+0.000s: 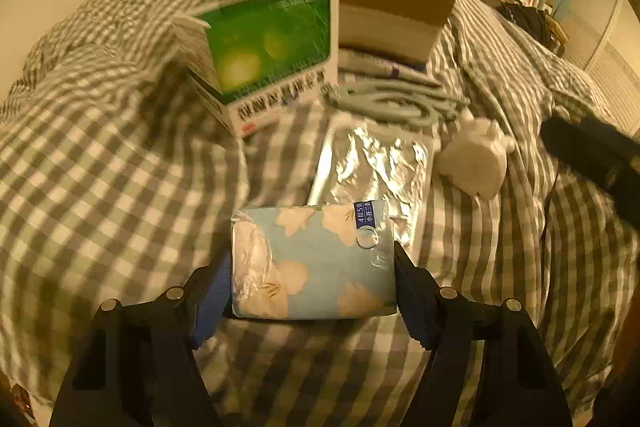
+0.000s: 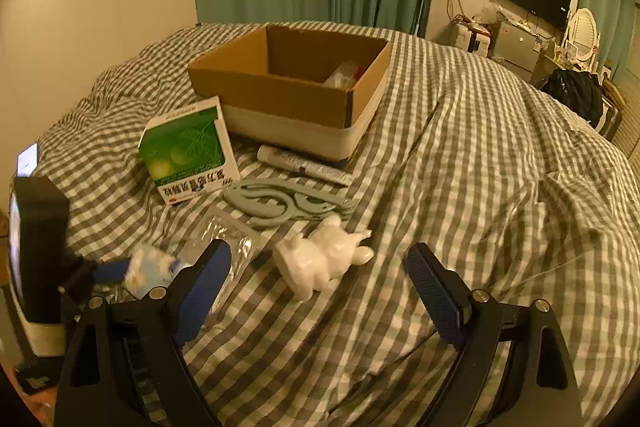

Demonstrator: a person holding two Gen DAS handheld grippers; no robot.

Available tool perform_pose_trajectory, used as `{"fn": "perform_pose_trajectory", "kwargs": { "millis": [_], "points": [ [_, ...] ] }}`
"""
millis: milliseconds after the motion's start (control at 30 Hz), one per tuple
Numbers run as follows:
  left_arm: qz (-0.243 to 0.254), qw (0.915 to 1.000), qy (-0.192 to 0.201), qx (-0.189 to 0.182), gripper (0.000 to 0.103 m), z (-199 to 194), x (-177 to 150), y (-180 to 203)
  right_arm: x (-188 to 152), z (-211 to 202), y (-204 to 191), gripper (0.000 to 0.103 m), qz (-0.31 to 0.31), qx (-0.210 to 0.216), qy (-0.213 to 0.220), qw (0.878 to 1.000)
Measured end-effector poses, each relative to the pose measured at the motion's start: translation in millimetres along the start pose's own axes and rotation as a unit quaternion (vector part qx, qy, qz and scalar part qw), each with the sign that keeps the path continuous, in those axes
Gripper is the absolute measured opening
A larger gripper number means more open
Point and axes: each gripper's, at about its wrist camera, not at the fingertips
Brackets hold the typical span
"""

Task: Organize objects
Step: 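Move the left tool to the blue floral tissue pack and grasp it, then grasp the foil blister pack with the right tool while the left tool holds the tissue pack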

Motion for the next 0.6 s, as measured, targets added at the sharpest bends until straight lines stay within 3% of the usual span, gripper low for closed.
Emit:
{"fn": "perform_pose_trajectory", "kwargs": {
  "millis": [133,300,600],
  "points": [
    [0.012,0.9992,0.037,0.014,0.074,-20,10,-6,-4,4,-9,0.09,-0.004,0.002,-0.011,1.0],
    [0.02,0.995,0.071,0.068,0.074,-32,27,-28,-6,9,-22,0.09,0.006,0.009,-0.025,1.0],
    [0.037,0.9921,0.084,0.085,0.075,-25,35,-67,-11,46,-64,0.09,0.014,0.051,-0.086,0.995]
  ]
}}
Point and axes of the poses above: each gripper's, at about its wrist camera, not at the fingertips, and z roughly the way its jaws point, y to its right, x to its top, and after that the axes turned 7 degrees about y, right-handed
